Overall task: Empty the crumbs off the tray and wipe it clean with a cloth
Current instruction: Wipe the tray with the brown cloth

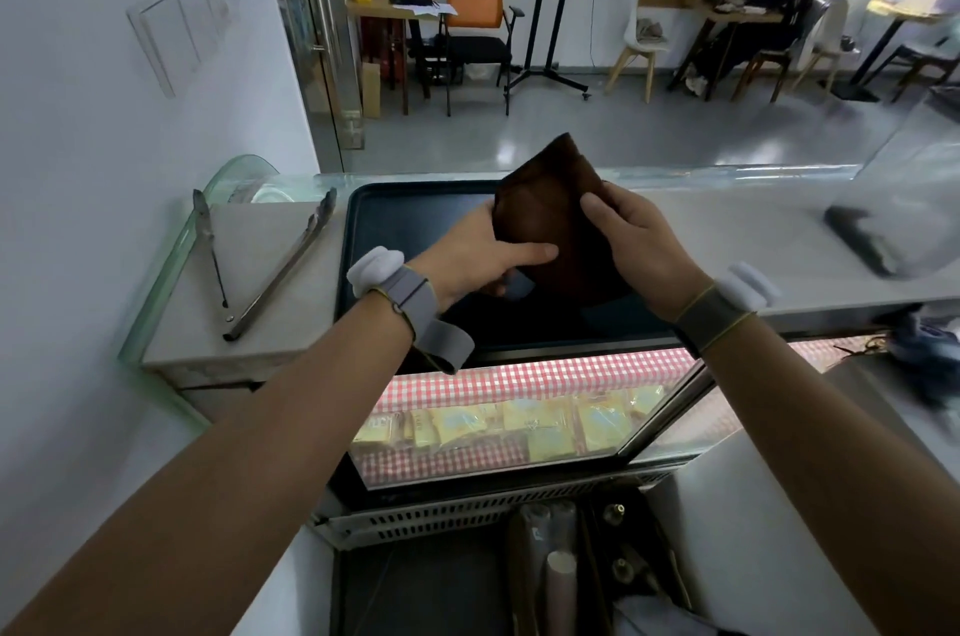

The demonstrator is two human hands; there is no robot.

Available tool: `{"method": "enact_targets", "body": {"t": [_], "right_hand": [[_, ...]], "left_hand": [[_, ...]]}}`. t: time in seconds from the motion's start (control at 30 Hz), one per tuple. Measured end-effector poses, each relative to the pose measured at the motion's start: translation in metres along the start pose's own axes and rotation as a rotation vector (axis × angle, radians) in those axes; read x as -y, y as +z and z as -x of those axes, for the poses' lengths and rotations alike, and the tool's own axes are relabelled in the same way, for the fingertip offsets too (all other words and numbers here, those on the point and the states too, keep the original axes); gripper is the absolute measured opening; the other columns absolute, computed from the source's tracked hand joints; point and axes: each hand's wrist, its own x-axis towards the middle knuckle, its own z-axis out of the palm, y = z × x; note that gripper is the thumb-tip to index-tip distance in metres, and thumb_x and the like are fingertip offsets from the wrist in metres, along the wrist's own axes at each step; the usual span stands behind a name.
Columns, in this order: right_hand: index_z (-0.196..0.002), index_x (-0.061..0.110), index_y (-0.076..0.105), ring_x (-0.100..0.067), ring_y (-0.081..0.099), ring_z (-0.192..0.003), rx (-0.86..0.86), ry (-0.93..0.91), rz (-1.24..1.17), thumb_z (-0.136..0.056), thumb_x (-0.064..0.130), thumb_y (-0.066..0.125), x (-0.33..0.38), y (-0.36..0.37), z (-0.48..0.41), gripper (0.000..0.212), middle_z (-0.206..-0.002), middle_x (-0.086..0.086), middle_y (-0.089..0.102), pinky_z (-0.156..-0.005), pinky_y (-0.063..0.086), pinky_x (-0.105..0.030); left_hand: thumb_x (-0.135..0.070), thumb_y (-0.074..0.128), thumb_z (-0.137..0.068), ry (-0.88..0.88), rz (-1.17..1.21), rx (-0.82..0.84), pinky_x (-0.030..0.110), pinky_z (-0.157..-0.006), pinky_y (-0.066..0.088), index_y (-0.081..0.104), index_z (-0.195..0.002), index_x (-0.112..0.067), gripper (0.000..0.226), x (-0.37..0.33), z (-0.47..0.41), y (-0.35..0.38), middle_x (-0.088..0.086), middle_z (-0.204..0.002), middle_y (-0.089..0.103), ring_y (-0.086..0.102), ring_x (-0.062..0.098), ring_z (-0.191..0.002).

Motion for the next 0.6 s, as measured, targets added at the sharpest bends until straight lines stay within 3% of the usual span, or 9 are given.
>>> {"method": "enact_targets", "body": {"t": [0.13, 0.2, 0.33, 0.47, 0.53, 0.6], "right_hand": [[-0.122, 0.01, 0.064, -0.023, 0.069, -0.102, 0.048, 0.08, 0.044, -0.092, 0.024, 0.066, -0.013, -0.017, 0.004, 0.034, -0.111, -0.008, 0.072, -0.091, 0.056, -0.042], [-0.122, 0.007, 0.064, -0.021, 0.07, -0.096, 0.025, 0.088, 0.106, -0.092, 0.015, 0.065, -0.02, -0.024, 0.003, 0.031, -0.107, -0.008, 0.072, -0.091, 0.056, -0.041], [-0.119, 0.009, 0.067, -0.017, 0.068, -0.089, -0.053, 0.054, 0.254, -0.095, 0.016, 0.062, -0.031, -0.036, 0.001, 0.026, -0.104, -0.009, 0.072, -0.085, 0.056, -0.032], [-0.12, 0.01, 0.067, -0.02, 0.068, -0.09, -0.133, 0.067, 0.307, -0.093, 0.019, 0.063, -0.044, -0.053, -0.006, 0.028, -0.102, -0.009, 0.073, -0.089, 0.055, -0.038], [-0.118, 0.012, 0.068, -0.02, 0.068, -0.087, -0.173, 0.08, 0.294, -0.091, 0.019, 0.064, -0.047, -0.065, -0.011, 0.028, -0.101, -0.01, 0.073, -0.088, 0.056, -0.041], [-0.119, 0.01, 0.067, -0.023, 0.067, -0.089, -0.216, 0.091, 0.296, -0.091, 0.019, 0.064, -0.05, -0.08, -0.016, 0.029, -0.102, -0.012, 0.072, -0.089, 0.056, -0.041]], "left_hand": [[-0.032, 0.081, -0.083, -0.008, -0.111, -0.006, 0.02, -0.042, 0.042, 0.063, -0.119, -0.017, 0.043, 0.005, -0.011, 0.006, -0.007, -0.08, 0.062, 0.055, 0.005, -0.058], [-0.037, 0.082, -0.081, -0.044, -0.121, -0.031, 0.021, -0.04, 0.038, 0.063, -0.121, -0.016, 0.049, 0.007, -0.016, 0.007, -0.007, -0.078, 0.06, 0.052, 0.004, -0.052], [-0.041, 0.082, -0.08, -0.082, -0.135, -0.077, 0.021, -0.041, 0.035, 0.059, -0.118, -0.019, 0.048, 0.004, -0.019, 0.011, -0.005, -0.077, 0.059, 0.049, 0.006, -0.048], [-0.035, 0.08, -0.083, -0.052, -0.105, -0.076, 0.021, -0.051, 0.043, 0.054, -0.117, -0.023, 0.045, -0.005, -0.022, 0.024, -0.004, -0.092, 0.062, 0.058, 0.011, -0.067], [-0.029, 0.082, -0.082, -0.009, -0.086, -0.091, 0.023, -0.07, 0.047, 0.051, -0.13, -0.016, 0.058, -0.007, -0.027, 0.032, -0.002, -0.104, 0.064, 0.066, 0.019, -0.09], [-0.019, 0.08, -0.084, 0.007, -0.033, -0.068, 0.021, -0.069, 0.048, 0.04, -0.144, -0.012, 0.071, -0.009, -0.032, 0.042, 0.003, -0.104, 0.065, 0.065, 0.016, -0.089]]}}
